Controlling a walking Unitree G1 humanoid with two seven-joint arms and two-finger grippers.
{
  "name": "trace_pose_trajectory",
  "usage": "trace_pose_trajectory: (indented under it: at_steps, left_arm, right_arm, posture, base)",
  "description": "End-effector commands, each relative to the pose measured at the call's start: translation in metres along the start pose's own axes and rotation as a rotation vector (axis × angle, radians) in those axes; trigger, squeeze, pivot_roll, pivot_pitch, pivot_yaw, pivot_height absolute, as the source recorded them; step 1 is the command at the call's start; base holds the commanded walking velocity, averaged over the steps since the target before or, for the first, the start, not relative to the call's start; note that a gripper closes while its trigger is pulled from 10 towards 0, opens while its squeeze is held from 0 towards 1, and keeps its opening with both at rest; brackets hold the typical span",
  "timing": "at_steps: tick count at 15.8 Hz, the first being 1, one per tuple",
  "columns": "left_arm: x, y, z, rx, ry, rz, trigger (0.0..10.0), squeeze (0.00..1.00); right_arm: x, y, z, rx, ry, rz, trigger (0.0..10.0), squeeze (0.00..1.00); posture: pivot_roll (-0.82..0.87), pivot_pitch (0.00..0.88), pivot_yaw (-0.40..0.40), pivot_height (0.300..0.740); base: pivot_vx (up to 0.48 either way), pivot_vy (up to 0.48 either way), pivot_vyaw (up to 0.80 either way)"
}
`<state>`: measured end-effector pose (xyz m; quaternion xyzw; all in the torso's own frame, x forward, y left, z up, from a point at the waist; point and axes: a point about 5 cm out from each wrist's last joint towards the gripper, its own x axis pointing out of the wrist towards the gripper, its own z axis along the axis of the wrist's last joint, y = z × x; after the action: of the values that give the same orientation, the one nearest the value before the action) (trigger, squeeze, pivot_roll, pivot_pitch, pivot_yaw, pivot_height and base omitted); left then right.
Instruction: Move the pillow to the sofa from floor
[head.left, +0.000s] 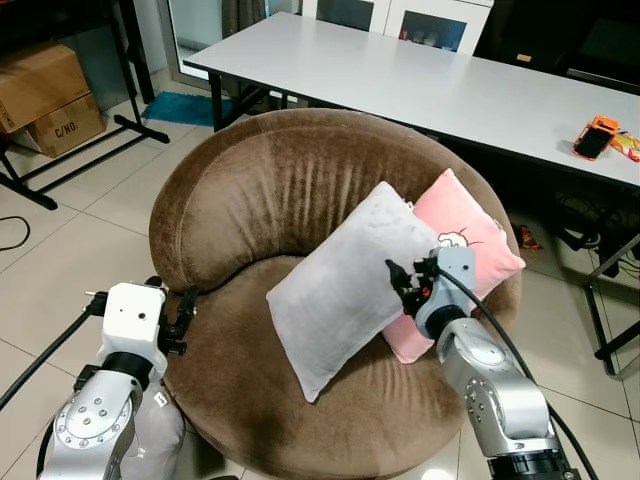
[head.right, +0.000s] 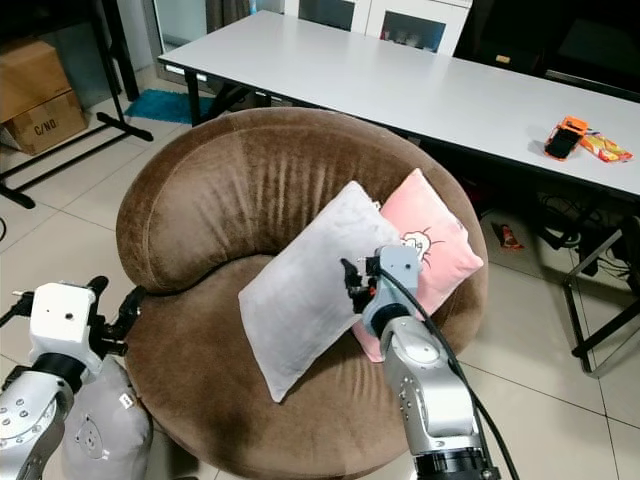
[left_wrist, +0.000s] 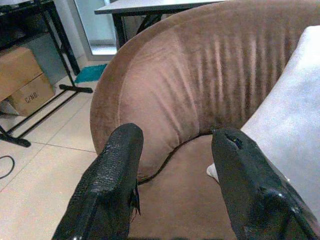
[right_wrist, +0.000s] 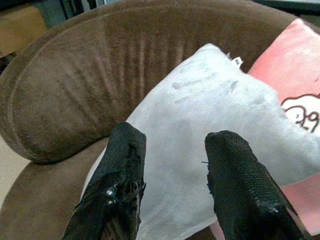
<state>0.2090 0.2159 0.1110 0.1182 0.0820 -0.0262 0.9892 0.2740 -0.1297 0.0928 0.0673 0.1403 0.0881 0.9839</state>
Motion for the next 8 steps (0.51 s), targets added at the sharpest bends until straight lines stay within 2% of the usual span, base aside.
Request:
trace_pose_trajectory:
  at_steps: [1, 7, 8]
  left_arm:
    - [-0.0008, -0.0037, 0.0049, 0.004, -0.015, -0.004, 10.0, 0.0]
    - [-0.0016, -0.0045, 0.0049, 0.005, -0.014, -0.002, 10.0, 0.0]
    - [-0.0013, -0.0049, 0.005, 0.004, -0.015, -0.005, 10.0, 0.0]
  right_arm:
    - [-0.0016, -0.0034, 0.0029, -0.019, 0.003, -0.027, 10.0, 0.0]
    - [-0.0015, -0.0013, 0.0028, -0.026, 0.026, -0.036, 10.0, 0.0]
    - [-0.0017, -0.0015, 0.0028, -0.023, 0.028, -0.042, 10.0, 0.0]
  posture:
    - [0.04, 0.0, -0.1, 0.74]
    - [0.04, 0.0, -0.106, 0.74]
    - [0.03, 0.0, -0.103, 0.74]
  base:
    - [0.0, 0.0, 0.0]
    - [0.0, 0.0, 0.0]
    - [-0.266, 0.0, 0.0]
